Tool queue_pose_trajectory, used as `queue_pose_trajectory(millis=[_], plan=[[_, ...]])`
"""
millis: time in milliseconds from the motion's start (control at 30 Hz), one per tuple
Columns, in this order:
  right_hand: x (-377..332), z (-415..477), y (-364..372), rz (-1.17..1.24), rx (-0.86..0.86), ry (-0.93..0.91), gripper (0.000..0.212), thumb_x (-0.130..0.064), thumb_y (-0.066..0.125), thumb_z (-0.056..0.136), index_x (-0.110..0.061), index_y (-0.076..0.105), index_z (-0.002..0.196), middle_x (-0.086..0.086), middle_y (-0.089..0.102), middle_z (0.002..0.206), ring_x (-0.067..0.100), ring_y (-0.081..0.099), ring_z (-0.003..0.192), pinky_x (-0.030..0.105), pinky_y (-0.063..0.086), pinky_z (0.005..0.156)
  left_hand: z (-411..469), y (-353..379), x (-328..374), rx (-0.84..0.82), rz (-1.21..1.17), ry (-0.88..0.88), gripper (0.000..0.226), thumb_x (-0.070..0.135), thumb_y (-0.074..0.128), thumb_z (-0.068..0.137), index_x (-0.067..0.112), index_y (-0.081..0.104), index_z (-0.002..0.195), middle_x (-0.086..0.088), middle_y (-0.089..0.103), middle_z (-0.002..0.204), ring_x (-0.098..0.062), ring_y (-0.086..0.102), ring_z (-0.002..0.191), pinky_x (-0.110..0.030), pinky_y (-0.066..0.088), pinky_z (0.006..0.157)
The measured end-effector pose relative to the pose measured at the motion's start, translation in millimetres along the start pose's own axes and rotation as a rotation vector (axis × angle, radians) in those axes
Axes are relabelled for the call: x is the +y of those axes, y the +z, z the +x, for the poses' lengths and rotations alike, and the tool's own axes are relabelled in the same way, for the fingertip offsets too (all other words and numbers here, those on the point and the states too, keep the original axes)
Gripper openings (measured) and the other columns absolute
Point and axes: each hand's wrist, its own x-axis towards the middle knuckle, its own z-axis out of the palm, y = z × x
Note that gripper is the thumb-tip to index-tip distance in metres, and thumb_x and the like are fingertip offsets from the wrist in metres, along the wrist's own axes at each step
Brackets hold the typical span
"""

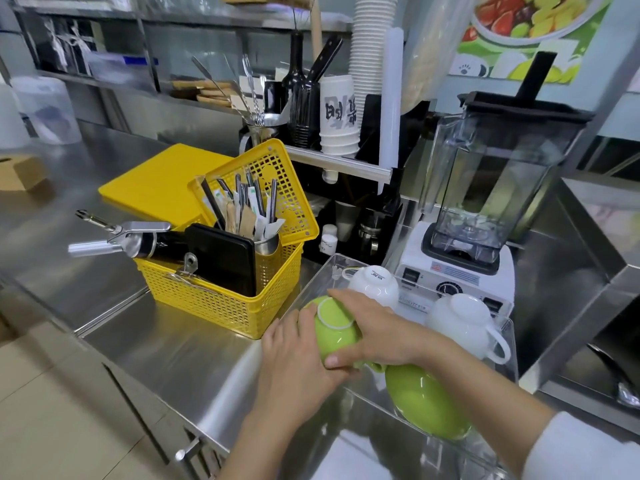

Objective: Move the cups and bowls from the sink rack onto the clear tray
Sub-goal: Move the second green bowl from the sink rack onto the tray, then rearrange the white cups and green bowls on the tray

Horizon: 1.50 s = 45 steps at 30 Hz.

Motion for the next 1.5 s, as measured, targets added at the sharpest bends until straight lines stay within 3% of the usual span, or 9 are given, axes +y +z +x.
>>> queue_pose_trajectory(millis=[100, 200, 333, 533, 767, 867, 1067, 1233, 1500], plan=[[-8, -14, -5, 0.001, 0.153, -0.061, 0.091, -0.047, 0.071, 0.073, -0.033, 0.016, 0.144, -0.002, 0.012, 0.156, 0.016, 0.007, 0.144, 0.039, 0.009, 0.119, -1, -1, 1, -0.076, 0.011, -0.035, 0.104, 0.065, 0.068, 0.058, 0.024, 0.017, 0.138, -0.006, 0.029, 0.146, -0.021, 0.021, 0.136, -0.034, 0.011, 0.11], [-9, -37, -14, 0.058, 0.352, -0.114, 0.068, -0.042, 0.067, 0.079, -0.029, 0.035, 0.138, -0.006, 0.033, 0.147, 0.008, 0.025, 0.135, 0.036, 0.019, 0.116, -3, -12, 12, -0.102, -0.074, -0.002, 0.104, 0.07, 0.06, 0.062, 0.027, 0.011, 0.142, -0.001, 0.003, 0.155, -0.013, 0.002, 0.138, -0.033, 0.006, 0.11], [9, -71, -22, 0.185, 0.542, -0.034, 0.051, -0.045, 0.066, 0.076, -0.026, 0.053, 0.122, -0.01, 0.053, 0.125, 0.008, 0.045, 0.119, 0.023, 0.033, 0.1, -3, -26, 37, 0.053, -0.328, 0.168, 0.072, 0.065, 0.049, 0.069, 0.024, 0.044, 0.128, 0.011, 0.043, 0.126, -0.002, 0.033, 0.117, -0.024, 0.026, 0.097], [42, -122, -20, 0.29, 0.62, 0.097, 0.046, -0.058, 0.069, 0.06, -0.043, 0.055, 0.101, -0.018, 0.06, 0.107, -0.013, 0.051, 0.099, -0.001, 0.033, 0.083, 5, -10, 56, -0.232, -0.294, 0.314, 0.084, 0.071, 0.048, 0.063, 0.025, 0.038, 0.133, 0.01, 0.041, 0.131, -0.005, 0.031, 0.123, -0.024, 0.023, 0.104], [68, -161, -9, 0.16, 0.374, 0.219, 0.066, -0.038, 0.08, 0.064, -0.028, 0.053, 0.124, -0.011, 0.057, 0.127, 0.006, 0.049, 0.12, 0.04, 0.03, 0.111, 15, 9, 74, -0.42, -0.223, 0.407, 0.098, 0.066, 0.066, 0.062, 0.024, 0.026, 0.141, 0.005, 0.027, 0.149, -0.008, 0.02, 0.134, -0.024, 0.013, 0.109], [71, -166, -7, 0.151, 0.357, 0.222, 0.063, -0.031, 0.079, 0.068, -0.029, 0.052, 0.126, -0.012, 0.054, 0.131, 0.006, 0.045, 0.125, 0.042, 0.028, 0.113, 15, 15, 79, -0.474, -0.198, 0.405, 0.095, 0.057, 0.072, 0.067, 0.027, 0.022, 0.142, 0.004, 0.023, 0.151, -0.01, 0.017, 0.136, -0.025, 0.011, 0.109], [77, -166, -6, 0.208, 0.374, 0.234, 0.051, -0.016, 0.072, 0.078, -0.029, 0.055, 0.124, -0.023, 0.053, 0.121, -0.011, 0.042, 0.116, 0.029, 0.026, 0.113, 14, 22, 78, -0.426, -0.102, 0.453, 0.099, 0.075, 0.053, 0.051, 0.029, 0.033, 0.136, 0.008, 0.041, 0.139, -0.007, 0.029, 0.122, -0.024, 0.015, 0.102], [80, -162, -5, 0.224, 0.388, 0.256, 0.049, -0.019, 0.073, 0.077, -0.029, 0.057, 0.122, -0.015, 0.06, 0.123, -0.003, 0.048, 0.117, 0.026, 0.028, 0.111, 13, 26, 76, -0.387, -0.052, 0.47, 0.098, 0.083, 0.039, 0.048, 0.033, 0.034, 0.133, 0.01, 0.043, 0.133, -0.01, 0.03, 0.12, -0.025, 0.018, 0.099], [97, -149, -11, 0.307, 0.904, 0.341, 0.03, -0.016, 0.072, 0.077, -0.014, 0.065, 0.106, -0.001, 0.062, 0.101, 0.014, 0.056, 0.097, -0.002, 0.035, 0.077, 45, 13, 93, -0.342, -0.369, 0.389, 0.073, 0.073, 0.042, 0.066, 0.031, 0.049, 0.125, 0.015, 0.049, 0.126, -0.009, 0.04, 0.122, -0.036, 0.03, 0.107]])
